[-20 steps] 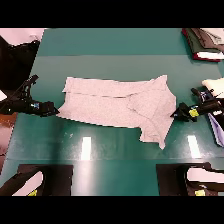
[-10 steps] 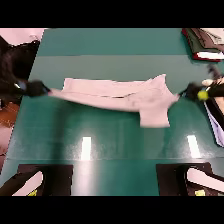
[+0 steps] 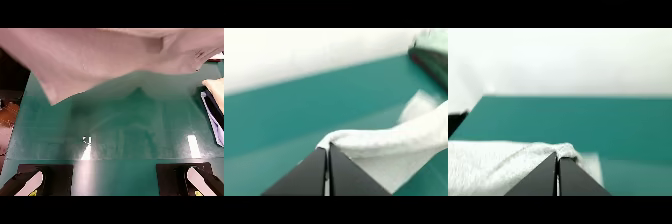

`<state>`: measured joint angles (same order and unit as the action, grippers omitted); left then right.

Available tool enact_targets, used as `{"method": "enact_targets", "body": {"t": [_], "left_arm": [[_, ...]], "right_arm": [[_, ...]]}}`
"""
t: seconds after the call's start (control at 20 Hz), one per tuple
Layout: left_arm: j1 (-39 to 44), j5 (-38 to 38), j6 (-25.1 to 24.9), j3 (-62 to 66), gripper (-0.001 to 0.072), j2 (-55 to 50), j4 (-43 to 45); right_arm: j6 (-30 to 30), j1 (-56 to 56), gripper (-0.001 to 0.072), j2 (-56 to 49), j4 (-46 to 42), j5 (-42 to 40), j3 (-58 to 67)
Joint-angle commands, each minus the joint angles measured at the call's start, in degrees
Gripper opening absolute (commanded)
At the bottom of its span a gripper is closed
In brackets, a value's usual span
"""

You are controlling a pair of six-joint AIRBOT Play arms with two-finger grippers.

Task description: Fold the shirts.

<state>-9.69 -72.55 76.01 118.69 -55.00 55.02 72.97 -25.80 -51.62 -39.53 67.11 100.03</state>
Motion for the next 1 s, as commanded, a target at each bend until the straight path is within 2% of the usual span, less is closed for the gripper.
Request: {"method": "enact_targets", "body": {"t": [0.0, 0.25, 0.4, 0.55, 0.7, 0.85, 0.95], "left_arm": [[0.0, 3.1, 0.8, 8.2, 0.0024, 3.7, -0.2], [0.0, 7.8, 2.0, 8.2, 0.0024, 10.7, 0.1], [0.0, 5.0, 2.0, 6.8, 0.0024, 10.8, 2.5], [0.0, 3.6, 2.9, -5.7, 0.0023, 10.8, 4.4], [0.0, -1.4, 3.8, -21.5, 0.0024, 7.5, 4.0], [0.0, -4.3, 3.5, -35.2, 0.0024, 2.1, 1.9], [0.0, -3.5, 2.8, -42.1, 0.0024, -2.1, 1.7]], "right_arm": [[0.7, -4.9, 0.0012, 6.1, 0.3, -0.9, 8.7], [5.1, -13.9, 0.0011, 8.9, -0.1, 0.3, 14.8], [11.7, -15.9, 0.001, 3.8, -1.6, 8.9, 20.9], [16.6, -15.7, 0.001, -3.3, -0.5, 19.0, 21.2], [18.8, -10.8, 0.001, -9.9, -4.0, 26.1, 12.8], [18.7, 0.5, 0.001, -18.6, -16.4, 32.7, 5.2], [18.4, 7.1, 0.001, -24.2, -22.3, 32.4, 0.8]]}}
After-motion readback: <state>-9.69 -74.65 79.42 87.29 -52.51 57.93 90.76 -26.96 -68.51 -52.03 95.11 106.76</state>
